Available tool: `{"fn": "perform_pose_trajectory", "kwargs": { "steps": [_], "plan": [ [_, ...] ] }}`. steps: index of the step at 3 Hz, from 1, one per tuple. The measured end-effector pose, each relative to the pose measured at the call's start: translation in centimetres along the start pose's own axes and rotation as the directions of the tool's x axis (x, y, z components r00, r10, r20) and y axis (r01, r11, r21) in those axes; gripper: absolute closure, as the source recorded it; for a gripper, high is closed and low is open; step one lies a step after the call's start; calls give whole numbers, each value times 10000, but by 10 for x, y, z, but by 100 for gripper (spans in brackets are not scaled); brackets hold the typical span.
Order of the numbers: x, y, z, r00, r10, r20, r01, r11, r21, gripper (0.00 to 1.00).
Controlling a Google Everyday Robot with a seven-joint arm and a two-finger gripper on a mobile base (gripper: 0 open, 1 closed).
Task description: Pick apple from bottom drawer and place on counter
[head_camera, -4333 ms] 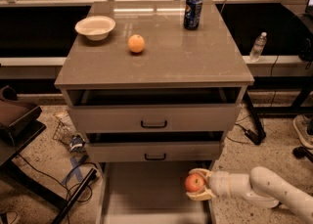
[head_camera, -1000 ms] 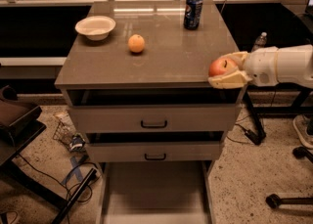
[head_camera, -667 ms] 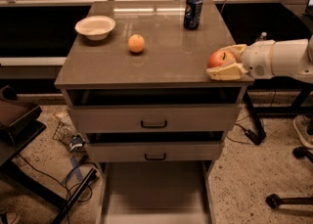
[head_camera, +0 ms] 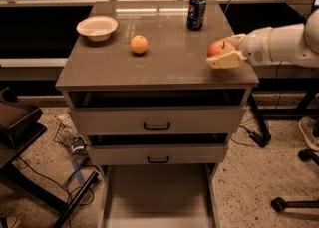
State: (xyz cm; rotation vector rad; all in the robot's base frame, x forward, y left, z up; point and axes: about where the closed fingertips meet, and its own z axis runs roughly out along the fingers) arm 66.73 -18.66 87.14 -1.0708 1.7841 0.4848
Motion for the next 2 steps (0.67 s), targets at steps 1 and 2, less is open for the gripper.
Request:
{"fn": "perform_pose_trajectory", "kwargs": {
  "steps": [1, 2],
  "plan": [
    [-25, -29, 19, 9994, 301, -161, -306, 9992, -266, 100],
    [-32, -45, 47, 9970, 721, -291, -740, 9950, -677, 100]
  ]
}}
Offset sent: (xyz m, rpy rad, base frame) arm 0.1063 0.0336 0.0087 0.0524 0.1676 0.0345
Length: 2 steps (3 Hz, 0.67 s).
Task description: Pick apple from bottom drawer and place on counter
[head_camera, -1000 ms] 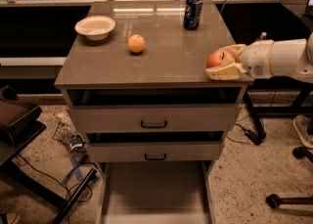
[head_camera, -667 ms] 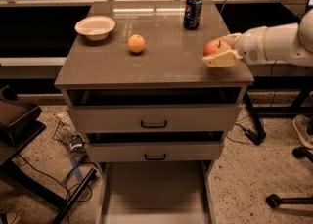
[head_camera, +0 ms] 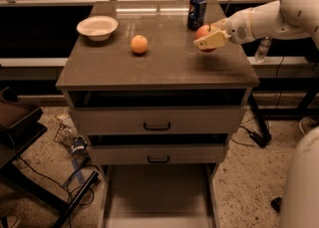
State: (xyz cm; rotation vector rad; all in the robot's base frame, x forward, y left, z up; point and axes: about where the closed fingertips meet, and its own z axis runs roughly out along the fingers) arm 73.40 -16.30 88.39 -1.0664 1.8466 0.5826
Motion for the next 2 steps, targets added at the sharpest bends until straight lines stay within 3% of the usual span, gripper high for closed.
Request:
{"fn": "perform_pose_trajectory", "kwargs": {
  "steps": [1, 2],
  "plan": [
    [27, -13, 31, 9978, 610, -261, -615, 9980, -160, 100],
    [44, -15, 40, 9949, 892, -464, -900, 9958, -138, 100]
  ]
}}
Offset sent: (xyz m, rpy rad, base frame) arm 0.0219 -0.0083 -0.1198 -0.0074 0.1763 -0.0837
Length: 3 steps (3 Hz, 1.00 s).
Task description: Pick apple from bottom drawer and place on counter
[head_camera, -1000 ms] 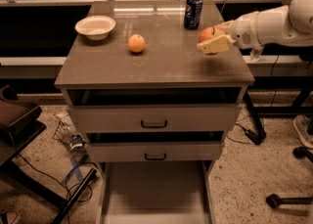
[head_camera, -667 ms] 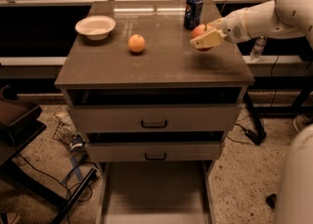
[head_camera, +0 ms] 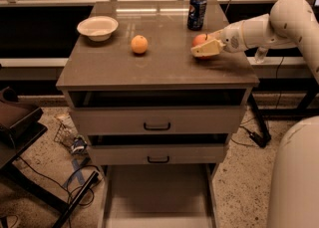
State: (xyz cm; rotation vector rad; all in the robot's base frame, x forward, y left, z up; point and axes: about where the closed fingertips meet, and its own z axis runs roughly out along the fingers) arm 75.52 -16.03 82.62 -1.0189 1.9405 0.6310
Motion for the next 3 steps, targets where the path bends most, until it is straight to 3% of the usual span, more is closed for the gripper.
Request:
{"fn": "perform_pose_trajectory", "kwargs": {
  "steps": [2, 3],
  "plan": [
    [-13, 1, -8, 10000, 1, -1, -1, 10000, -1, 59],
    [-13, 1, -7, 10000, 3, -5, -3, 10000, -20, 28]
  ]
}}
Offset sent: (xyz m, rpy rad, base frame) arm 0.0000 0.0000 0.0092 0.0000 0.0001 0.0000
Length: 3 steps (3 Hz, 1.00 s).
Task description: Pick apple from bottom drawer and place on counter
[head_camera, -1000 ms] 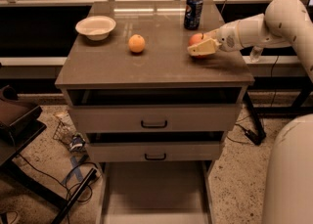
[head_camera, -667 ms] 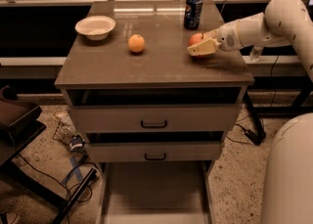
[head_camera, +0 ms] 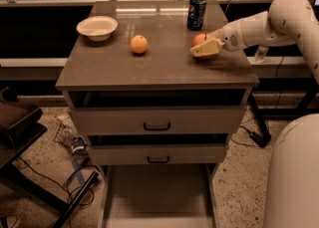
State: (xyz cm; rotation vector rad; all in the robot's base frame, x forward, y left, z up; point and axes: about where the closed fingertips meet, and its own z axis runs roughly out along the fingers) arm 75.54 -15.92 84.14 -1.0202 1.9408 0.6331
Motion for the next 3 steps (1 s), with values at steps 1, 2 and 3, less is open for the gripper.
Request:
{"fn": "perform_pose_trajectory", "kwargs": {
  "steps": [1, 2, 3],
  "plan": [
    [0, 1, 3, 10000, 5, -10, -5, 10000, -49, 5],
    [1, 2, 6, 10000, 8, -17, -8, 10000, -85, 0],
    [1, 2, 6, 10000, 8, -18, -8, 10000, -87, 0]
  ]
}}
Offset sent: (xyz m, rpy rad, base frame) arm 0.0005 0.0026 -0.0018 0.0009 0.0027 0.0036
